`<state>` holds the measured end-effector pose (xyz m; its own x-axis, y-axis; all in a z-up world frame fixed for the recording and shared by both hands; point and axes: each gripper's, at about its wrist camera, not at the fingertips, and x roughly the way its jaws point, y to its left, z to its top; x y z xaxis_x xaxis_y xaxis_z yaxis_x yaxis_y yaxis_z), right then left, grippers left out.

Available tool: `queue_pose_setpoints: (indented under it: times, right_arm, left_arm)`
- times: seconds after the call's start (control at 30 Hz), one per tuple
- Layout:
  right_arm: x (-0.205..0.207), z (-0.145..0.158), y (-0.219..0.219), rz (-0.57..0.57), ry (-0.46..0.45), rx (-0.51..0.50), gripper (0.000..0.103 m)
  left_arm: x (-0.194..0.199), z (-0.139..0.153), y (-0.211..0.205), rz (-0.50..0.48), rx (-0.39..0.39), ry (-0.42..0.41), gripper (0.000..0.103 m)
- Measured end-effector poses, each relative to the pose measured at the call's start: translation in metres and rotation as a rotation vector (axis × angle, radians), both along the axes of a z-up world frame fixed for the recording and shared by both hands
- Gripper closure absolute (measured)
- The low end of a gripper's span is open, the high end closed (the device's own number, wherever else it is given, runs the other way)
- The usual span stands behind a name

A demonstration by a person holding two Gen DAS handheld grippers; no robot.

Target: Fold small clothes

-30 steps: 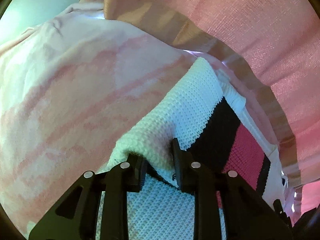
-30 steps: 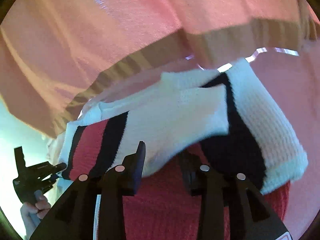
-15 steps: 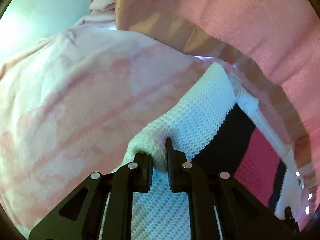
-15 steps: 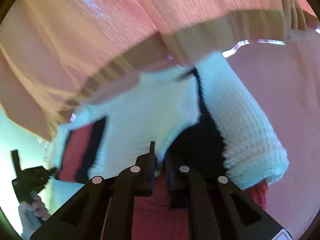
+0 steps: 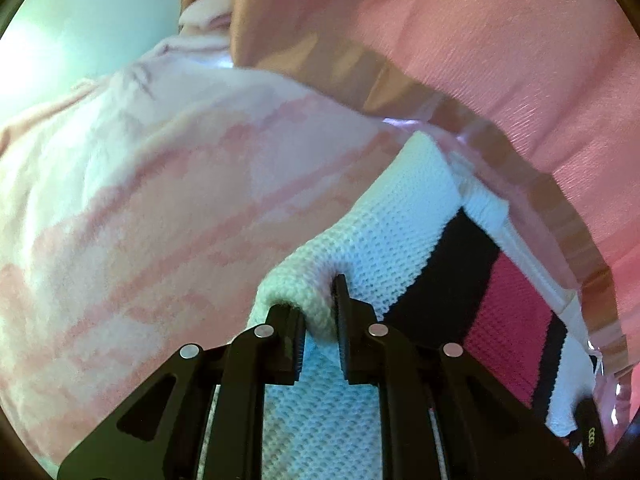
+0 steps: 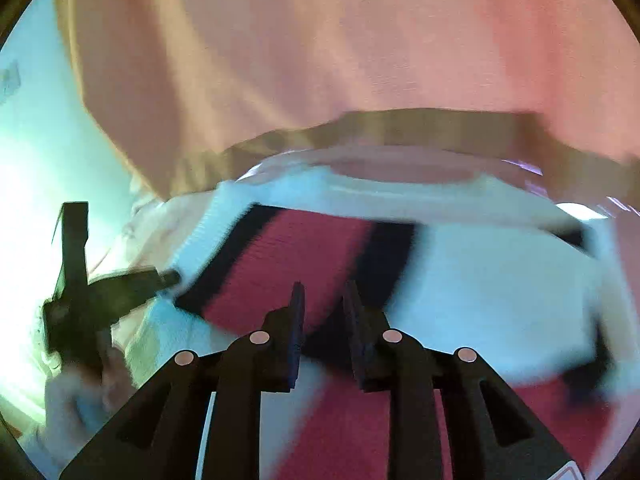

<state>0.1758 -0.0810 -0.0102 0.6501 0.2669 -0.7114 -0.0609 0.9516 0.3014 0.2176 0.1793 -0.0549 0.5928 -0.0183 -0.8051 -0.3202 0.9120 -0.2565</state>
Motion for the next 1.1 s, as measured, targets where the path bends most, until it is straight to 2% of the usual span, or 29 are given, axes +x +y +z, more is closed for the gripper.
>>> queue_pose_setpoints:
  times: [0.03, 0.1, 0.17, 0.23, 0.37, 0.43, 0.53, 0.63, 0.67, 0.73, 0.77, 0.83, 0.9, 0.97, 1.0, 1.1]
  right_arm:
    - [0.016, -0.005, 0.009, 0.021, 0.018, 0.005, 0.085]
    - [0.052, -0.024, 0.024, 0.05, 0.083, 0.028, 0.099]
    - [0.081, -0.041, 0.032, 0.047, 0.123, -0.003, 0.101]
    - [0.098, -0.052, 0.031, 0.043, 0.114, -0.026, 0.103]
    - [0.113, -0.043, 0.027, 0.003, 0.111, -0.023, 0.103]
    - [0.086, -0.027, 0.023, -0.007, 0.063, -0.019, 0.103]
    - [0.05, -0.023, 0.011, -0.045, 0.033, -0.03, 0.103]
    - [0.02, -0.04, -0.026, -0.144, 0.096, -0.09, 0.103]
    - [0.003, -0.041, -0.049, -0.176, 0.097, -0.032, 0.103]
    - [-0.023, -0.032, -0.076, -0.247, 0.078, -0.017, 0.103]
    - [-0.039, -0.026, -0.092, -0.302, 0.059, -0.052, 0.103]
    - [-0.049, -0.036, -0.116, -0.355, 0.121, -0.12, 0.103]
    - [-0.062, -0.043, -0.139, -0.349, 0.119, -0.02, 0.103]
    - [-0.075, -0.029, -0.144, -0.381, 0.11, -0.055, 0.103]
    - [-0.084, -0.021, -0.145, -0.401, 0.09, -0.067, 0.097]
    - [-0.135, 0.001, -0.152, -0.458, 0.044, -0.061, 0.093]
  left_arm:
    - [0.0, -0.001, 0.002, 0.003, 0.003, -0.004, 0.089]
    - [0.0, -0.002, 0.005, 0.001, 0.012, -0.014, 0.089]
    - [0.002, -0.004, 0.007, 0.001, 0.014, -0.024, 0.089]
    - [0.002, -0.006, 0.007, -0.005, 0.029, -0.04, 0.089]
    - [0.001, -0.008, 0.004, -0.021, 0.065, -0.067, 0.089]
    - [0.001, -0.007, 0.006, -0.022, 0.048, -0.073, 0.089]
    - [-0.001, -0.008, 0.011, -0.037, 0.026, -0.085, 0.089]
    - [-0.002, -0.008, 0.009, -0.045, 0.046, -0.093, 0.089]
    - [-0.002, -0.008, 0.008, -0.047, 0.051, -0.092, 0.089]
    - [-0.002, -0.009, 0.008, -0.047, 0.05, -0.094, 0.089]
    - [-0.002, -0.009, 0.009, -0.047, 0.049, -0.096, 0.089]
    - [-0.002, -0.009, 0.007, -0.047, 0.057, -0.097, 0.088]
    - [-0.001, -0.009, 0.004, -0.048, 0.077, -0.095, 0.088]
    - [-0.002, -0.009, 0.001, -0.047, 0.092, -0.093, 0.088]
    - [-0.002, -0.008, 0.001, -0.048, 0.094, -0.093, 0.088]
    - [-0.007, -0.005, 0.002, -0.078, 0.071, -0.091, 0.087]
